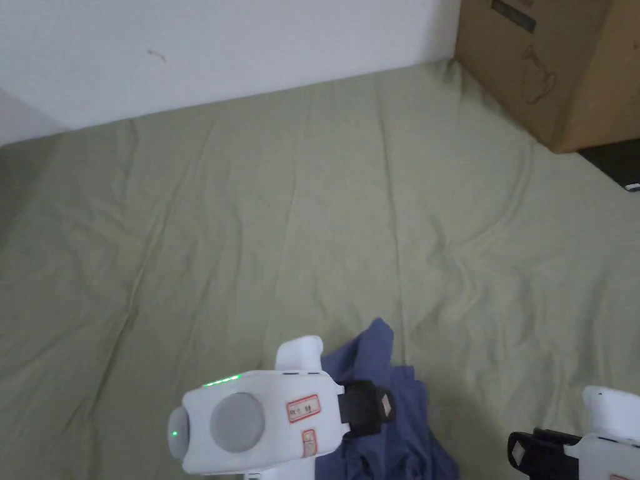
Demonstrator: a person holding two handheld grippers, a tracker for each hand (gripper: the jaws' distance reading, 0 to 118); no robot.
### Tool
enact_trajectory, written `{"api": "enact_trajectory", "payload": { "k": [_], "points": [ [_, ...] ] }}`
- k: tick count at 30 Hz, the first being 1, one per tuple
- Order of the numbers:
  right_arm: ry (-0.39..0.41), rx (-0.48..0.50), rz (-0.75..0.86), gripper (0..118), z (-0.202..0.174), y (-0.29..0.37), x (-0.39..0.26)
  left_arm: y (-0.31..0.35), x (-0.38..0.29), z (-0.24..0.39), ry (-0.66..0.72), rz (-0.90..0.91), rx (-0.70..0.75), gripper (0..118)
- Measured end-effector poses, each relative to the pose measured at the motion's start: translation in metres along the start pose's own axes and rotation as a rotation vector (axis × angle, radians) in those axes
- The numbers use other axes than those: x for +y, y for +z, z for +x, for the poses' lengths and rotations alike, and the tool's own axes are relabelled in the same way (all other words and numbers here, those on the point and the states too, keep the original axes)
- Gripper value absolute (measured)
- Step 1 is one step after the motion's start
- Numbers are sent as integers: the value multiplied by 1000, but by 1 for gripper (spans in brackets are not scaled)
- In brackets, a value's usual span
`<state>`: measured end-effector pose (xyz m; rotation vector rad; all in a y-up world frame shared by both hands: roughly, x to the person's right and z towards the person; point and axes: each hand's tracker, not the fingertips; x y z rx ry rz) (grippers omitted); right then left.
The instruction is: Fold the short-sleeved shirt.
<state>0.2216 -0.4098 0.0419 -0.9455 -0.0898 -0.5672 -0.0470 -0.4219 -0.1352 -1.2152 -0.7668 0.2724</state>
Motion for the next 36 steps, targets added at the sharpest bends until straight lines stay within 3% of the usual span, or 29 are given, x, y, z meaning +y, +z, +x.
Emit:
{"api": "enact_trajectory", "payload": {
  "k": [1, 2, 5, 8, 9, 12, 13, 15, 19, 25, 26, 31, 36],
  "points": [
    [-1, -13, 4, 1, 4, 3, -2, -16, -2, 1, -12, -59, -21, 110],
    [-5, -18, 6, 1, 7, 5, -4, -26, -5, -1, -19, -95, -23, 112],
    [-35, -31, 8, 1, 16, 11, -8, -16, -5, 1, 47, -50, 40, 98],
    [-57, -31, 6, 1, 22, 11, -8, 24, -2, -10, 57, 66, -60, 93],
    [-56, -30, 3, 1, 22, 9, -7, 37, -2, -15, 73, 112, -77, 84],
    [-49, -35, -1, 1, 18, 2, -5, 56, 1, -28, 82, 175, 46, 19],
    [-49, -33, -1, 1, 17, 0, -4, 54, 1, -33, 70, 171, 108, 6],
    [-47, -11, -6, 1, 13, -2, -4, 45, 0, -43, 86, 118, 128, 5],
    [-24, 2, -12, 1, 3, -4, -5, 5, -8, -35, 110, 34, -19, 2],
    [-26, -15, -21, 1, 11, 1, -7, -66, -22, 14, -104, -138, 59, 0],
    [-30, -22, -20, 1, 13, 2, -8, -72, -25, 19, -87, -152, 37, 0],
    [-47, -38, -28, 1, 19, 1, -8, -76, -25, 33, -112, -169, 27, 0],
    [-3, -31, -39, 1, 9, -1, 0, -36, -23, 20, -19, -110, -138, 0]
  ]
}}
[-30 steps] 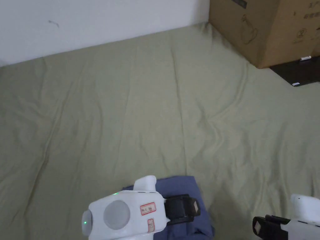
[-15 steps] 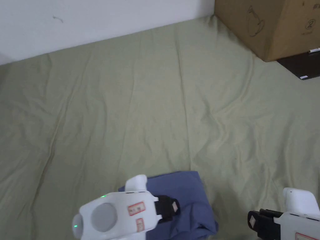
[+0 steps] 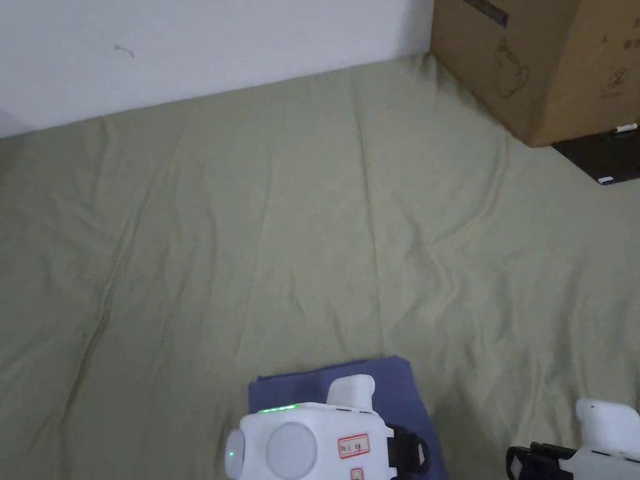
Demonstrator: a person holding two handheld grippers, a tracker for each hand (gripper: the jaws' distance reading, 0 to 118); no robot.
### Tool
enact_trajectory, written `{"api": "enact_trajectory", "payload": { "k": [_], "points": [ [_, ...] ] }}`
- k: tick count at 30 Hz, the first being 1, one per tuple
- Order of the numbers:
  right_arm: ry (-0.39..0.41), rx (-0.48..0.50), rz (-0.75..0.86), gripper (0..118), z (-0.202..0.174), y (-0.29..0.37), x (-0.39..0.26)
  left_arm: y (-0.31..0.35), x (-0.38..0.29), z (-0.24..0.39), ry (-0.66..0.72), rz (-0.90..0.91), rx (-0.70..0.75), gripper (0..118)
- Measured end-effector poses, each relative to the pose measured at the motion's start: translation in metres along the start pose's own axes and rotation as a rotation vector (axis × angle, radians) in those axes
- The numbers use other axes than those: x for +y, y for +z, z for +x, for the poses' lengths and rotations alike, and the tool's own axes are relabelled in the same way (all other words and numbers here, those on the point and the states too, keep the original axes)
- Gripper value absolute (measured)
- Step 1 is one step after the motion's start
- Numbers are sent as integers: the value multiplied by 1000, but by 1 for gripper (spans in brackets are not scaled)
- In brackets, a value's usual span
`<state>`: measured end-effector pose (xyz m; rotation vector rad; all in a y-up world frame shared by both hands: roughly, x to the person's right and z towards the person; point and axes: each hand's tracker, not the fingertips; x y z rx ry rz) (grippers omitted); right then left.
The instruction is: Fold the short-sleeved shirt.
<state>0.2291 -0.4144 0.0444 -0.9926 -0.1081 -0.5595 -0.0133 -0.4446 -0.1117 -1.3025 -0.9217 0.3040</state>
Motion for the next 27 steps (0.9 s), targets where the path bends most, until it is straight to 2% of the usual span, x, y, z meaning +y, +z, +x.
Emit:
{"api": "enact_trajectory", "payload": {
  "k": [2, 8, 12, 15, 17, 18, 20, 21, 22, 25, 27],
  "points": [
    [35, 20, -9, 1, -12, -4, 6, 34, -4, -12, 28, 82, -17, 0],
    [242, 94, -34, 1, -73, -29, 29, 133, -33, -84, 202, 295, 5, 0],
    [338, 105, -63, 1, -113, -61, 40, 167, -61, -130, 346, 377, 14, 0],
    [412, 79, -100, 1, -132, -88, 40, 172, -76, -145, 341, 393, 24, 2],
    [455, -15, -137, 1, -136, -114, 36, 167, -78, -152, 341, 389, 16, 22],
    [479, -67, -164, 1, -134, -127, 33, 162, -78, -154, 337, 378, 13, 38],
    [436, -41, -213, 1, -127, -143, 29, 149, -72, -158, 334, 357, -11, 98],
    [407, -20, -190, 1, -125, -140, 30, 143, -67, -159, 343, 329, -25, 114],
    [384, -17, -187, 1, -125, -135, 34, 132, -61, -158, 355, 283, -54, 118],
    [382, -3, -201, 1, -120, -135, 38, 117, -43, -163, 353, 304, -201, 117],
    [368, 5, -206, 1, -119, -136, 39, 97, -30, -174, 383, 294, -246, 115]
  ]
}}
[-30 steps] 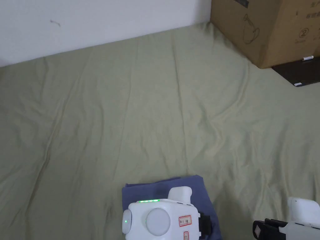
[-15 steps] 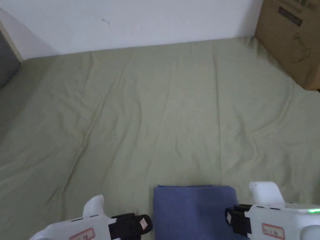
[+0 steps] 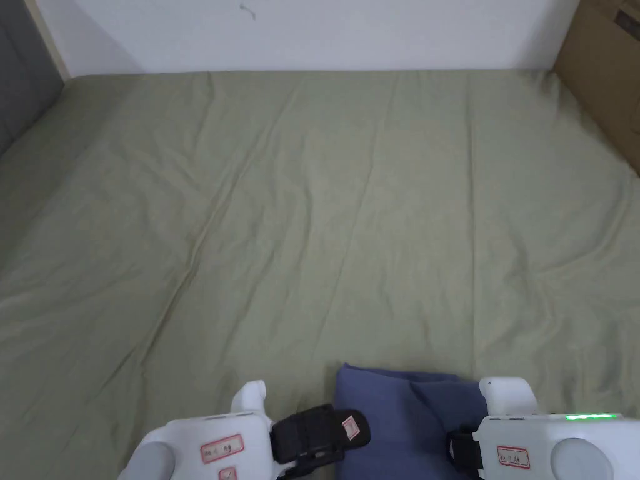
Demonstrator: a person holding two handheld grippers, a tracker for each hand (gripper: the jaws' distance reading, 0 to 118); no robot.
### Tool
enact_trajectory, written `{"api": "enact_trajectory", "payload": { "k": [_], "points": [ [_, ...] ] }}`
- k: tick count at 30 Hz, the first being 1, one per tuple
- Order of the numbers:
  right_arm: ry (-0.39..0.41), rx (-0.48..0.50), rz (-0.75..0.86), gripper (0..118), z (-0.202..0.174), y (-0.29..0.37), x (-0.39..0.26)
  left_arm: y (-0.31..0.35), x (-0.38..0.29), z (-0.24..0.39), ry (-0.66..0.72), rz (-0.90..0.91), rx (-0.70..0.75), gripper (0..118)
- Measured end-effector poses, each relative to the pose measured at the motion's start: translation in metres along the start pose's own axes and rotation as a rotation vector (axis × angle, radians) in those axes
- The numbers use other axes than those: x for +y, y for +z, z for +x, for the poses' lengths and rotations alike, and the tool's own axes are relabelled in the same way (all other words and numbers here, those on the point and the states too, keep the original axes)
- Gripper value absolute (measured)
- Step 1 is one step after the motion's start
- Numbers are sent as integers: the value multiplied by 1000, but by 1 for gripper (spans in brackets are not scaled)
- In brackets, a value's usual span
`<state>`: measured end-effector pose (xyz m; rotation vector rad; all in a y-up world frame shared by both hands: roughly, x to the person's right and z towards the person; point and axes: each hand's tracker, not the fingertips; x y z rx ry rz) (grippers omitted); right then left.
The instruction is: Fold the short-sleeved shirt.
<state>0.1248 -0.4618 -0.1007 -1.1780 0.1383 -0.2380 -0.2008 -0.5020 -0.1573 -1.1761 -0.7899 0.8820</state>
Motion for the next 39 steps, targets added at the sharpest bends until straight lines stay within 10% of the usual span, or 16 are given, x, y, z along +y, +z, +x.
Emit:
{"api": "enact_trajectory", "payload": {
  "k": [6, 7, 8, 11, 24, 36, 39],
  "points": [
    [-53, 27, -1, 1, 4, 2, -1, -42, 16, -15, 78, -60, -137, 105],
    [-55, 26, -2, 1, 4, 2, -1, -44, 13, -18, 83, -45, -62, 50],
    [-56, 14, -1, 1, 3, 3, -1, -52, 11, -22, 79, -41, 105, 21],
    [-47, 7, -4, 1, -2, 8, 1, -36, 9, -35, 138, -33, -70, 20],
    [-8, 69, 71, 1, -39, 31, 21, 139, 98, -32, -102, 114, 288, 20],
    [-25, 41, 3, 1, -61, 1, 27, 297, 237, -84, -351, 47, 1509, 21],
    [-25, 32, -6, 1, -62, -2, 28, 306, 240, -97, -323, 117, 1638, 74]
  ]
}}
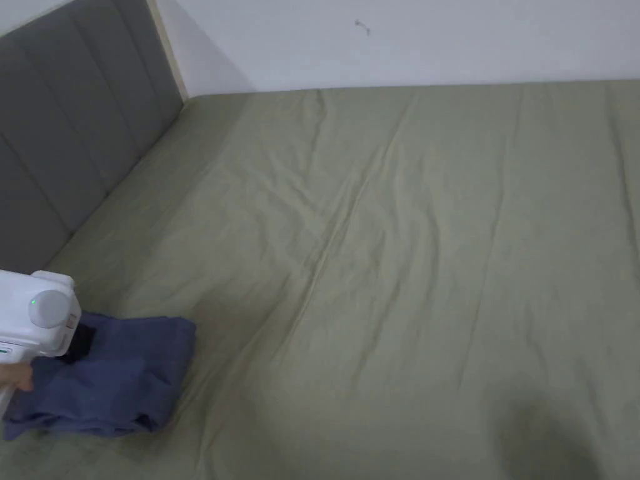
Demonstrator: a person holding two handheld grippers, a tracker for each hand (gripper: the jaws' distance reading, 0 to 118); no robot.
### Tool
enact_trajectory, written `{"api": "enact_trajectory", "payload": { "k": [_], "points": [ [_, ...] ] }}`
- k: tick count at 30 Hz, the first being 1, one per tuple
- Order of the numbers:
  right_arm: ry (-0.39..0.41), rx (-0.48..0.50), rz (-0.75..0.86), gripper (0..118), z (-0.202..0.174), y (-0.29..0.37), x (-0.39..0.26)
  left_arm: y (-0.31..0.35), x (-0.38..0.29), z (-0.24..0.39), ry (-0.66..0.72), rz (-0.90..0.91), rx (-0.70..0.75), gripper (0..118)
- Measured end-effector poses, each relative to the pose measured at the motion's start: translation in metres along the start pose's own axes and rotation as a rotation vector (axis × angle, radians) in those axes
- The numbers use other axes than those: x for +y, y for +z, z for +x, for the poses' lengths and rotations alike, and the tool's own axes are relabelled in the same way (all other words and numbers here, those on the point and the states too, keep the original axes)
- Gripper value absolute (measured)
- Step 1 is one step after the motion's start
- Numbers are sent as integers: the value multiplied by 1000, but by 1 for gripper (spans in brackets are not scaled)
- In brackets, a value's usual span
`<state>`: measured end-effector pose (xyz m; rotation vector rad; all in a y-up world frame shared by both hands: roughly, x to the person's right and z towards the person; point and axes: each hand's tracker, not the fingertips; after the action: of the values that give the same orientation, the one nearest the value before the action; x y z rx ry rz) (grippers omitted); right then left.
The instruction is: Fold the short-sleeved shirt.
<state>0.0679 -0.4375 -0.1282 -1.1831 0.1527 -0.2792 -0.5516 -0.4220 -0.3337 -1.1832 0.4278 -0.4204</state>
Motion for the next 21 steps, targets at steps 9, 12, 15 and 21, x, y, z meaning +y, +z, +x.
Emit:
{"api": "enact_trajectory", "payload": {
  "k": [9, 12, 15, 21],
  "points": [
    [-17, 13, 31, 1, 13, 16, -3, 69, -22, 2, 313, 92, -327, 43],
    [-33, 30, 60, 1, 19, 29, -8, 117, -39, 28, 333, 169, -484, 1],
    [-47, 44, 86, 1, 26, 42, -15, 179, -59, 67, 260, 284, -555, 0],
    [-27, 61, 223, 1, 33, 87, -21, 305, -101, 147, 138, 530, -400, 0]
  ]
}}
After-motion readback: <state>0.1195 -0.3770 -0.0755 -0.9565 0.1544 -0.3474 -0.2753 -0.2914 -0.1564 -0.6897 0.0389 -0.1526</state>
